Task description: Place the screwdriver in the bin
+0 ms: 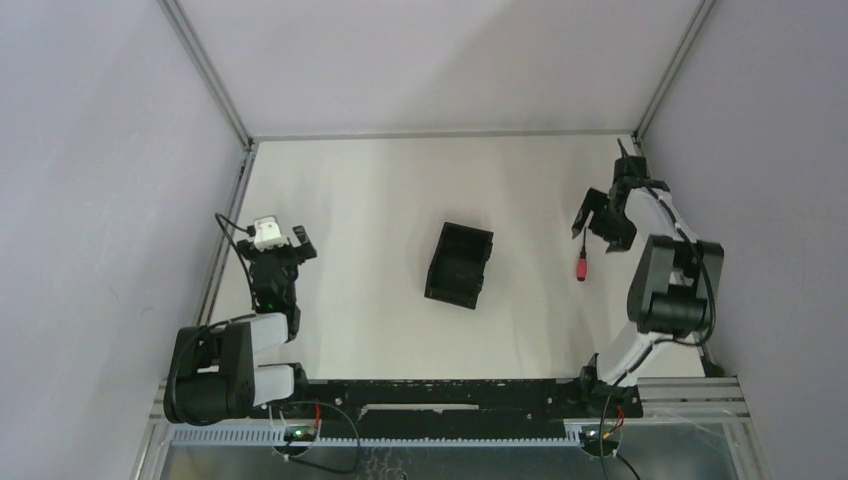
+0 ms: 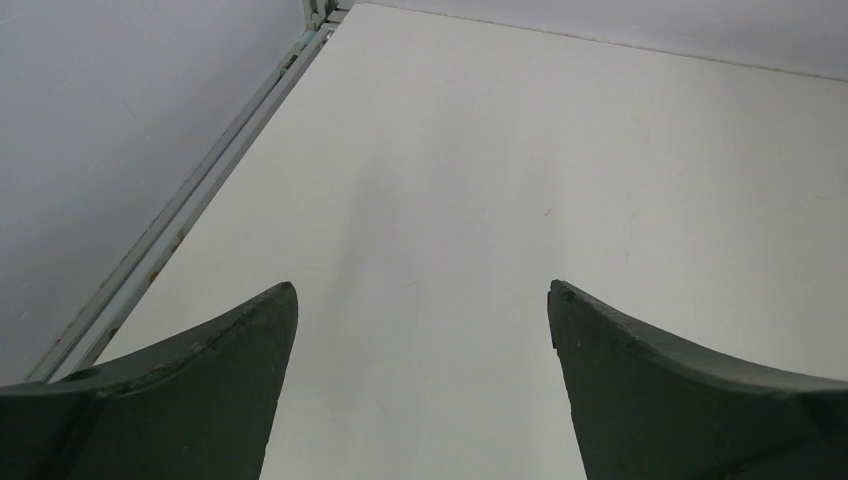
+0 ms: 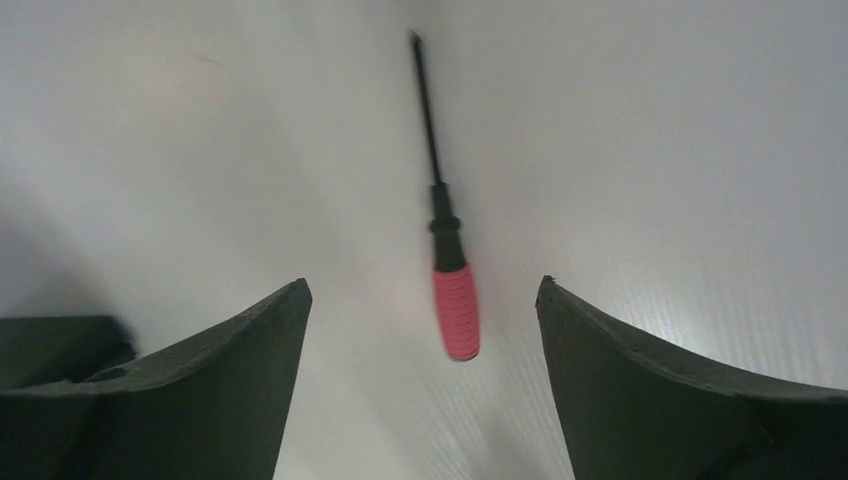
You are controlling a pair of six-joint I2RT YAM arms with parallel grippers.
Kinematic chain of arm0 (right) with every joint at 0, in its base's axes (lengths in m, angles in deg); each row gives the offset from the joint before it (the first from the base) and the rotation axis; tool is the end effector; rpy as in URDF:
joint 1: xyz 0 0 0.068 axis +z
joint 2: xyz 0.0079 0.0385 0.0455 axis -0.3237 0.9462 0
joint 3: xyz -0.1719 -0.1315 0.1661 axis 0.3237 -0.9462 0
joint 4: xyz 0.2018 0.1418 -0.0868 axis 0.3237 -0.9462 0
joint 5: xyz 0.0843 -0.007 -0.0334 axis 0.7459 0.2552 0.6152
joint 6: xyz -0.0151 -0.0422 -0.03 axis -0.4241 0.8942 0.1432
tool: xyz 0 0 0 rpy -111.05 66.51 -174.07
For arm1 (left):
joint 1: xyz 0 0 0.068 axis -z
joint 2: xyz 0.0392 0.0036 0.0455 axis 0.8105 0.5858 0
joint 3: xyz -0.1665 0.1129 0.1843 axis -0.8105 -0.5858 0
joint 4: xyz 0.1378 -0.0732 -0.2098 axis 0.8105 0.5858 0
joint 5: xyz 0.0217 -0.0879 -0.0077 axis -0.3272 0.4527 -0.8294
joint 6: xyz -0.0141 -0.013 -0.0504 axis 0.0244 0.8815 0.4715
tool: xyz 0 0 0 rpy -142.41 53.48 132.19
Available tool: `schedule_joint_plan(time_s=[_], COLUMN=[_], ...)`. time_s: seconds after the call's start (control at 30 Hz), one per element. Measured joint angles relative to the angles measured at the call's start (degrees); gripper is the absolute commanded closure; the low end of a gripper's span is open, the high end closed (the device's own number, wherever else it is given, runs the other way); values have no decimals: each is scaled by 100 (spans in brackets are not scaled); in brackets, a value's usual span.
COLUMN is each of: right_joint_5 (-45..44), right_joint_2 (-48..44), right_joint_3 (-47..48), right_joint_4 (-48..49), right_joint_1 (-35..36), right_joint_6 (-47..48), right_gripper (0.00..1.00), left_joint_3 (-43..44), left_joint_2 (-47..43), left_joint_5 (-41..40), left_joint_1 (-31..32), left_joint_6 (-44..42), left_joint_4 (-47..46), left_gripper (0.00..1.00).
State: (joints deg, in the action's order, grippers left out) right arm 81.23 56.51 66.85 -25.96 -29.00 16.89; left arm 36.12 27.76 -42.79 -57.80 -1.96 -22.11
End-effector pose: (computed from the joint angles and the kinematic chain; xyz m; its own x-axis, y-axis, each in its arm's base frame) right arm 0.3305 -0.0579 0.2320 -0.8527 0.3735 -0.3651 0.3591 0.9269 0.1096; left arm 0.2155 0.0202 0.1708 -0.0501 -0.0462 -0.9977 -0.2446 0.9691 -0.0326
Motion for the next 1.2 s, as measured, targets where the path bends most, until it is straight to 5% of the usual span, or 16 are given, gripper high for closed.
schedule_joint_plan(time_s=[0.2, 0.27, 0.4, 0.63, 0.93, 1.2], right_joint_5=[33, -146, -323, -577, -623, -748], right_joint_2=[942, 1088, 1145, 1143, 933, 466], right_joint_3=[-334, -286, -232, -55, 1915, 2343], right_joint_4=[63, 61, 48, -149, -1836, -2756], right_joint_1=[-15, 37, 109, 236, 363, 885], right_joint_6=[72, 120, 190, 278, 264, -85], right_gripper=[34, 51, 100, 100, 100, 100], left_joint_3=[0, 0, 0, 0, 0, 0], left_joint_2=[0, 0, 0, 0, 0, 0], left_joint_5=[0, 0, 0, 0, 0, 0], left_joint_1=[0, 0, 0, 0, 0, 0], left_joint_6=[0, 0, 0, 2, 0, 0], left_joint_4=[0, 0, 0, 0, 0, 0], left_gripper=[0, 0, 0, 0, 0, 0])
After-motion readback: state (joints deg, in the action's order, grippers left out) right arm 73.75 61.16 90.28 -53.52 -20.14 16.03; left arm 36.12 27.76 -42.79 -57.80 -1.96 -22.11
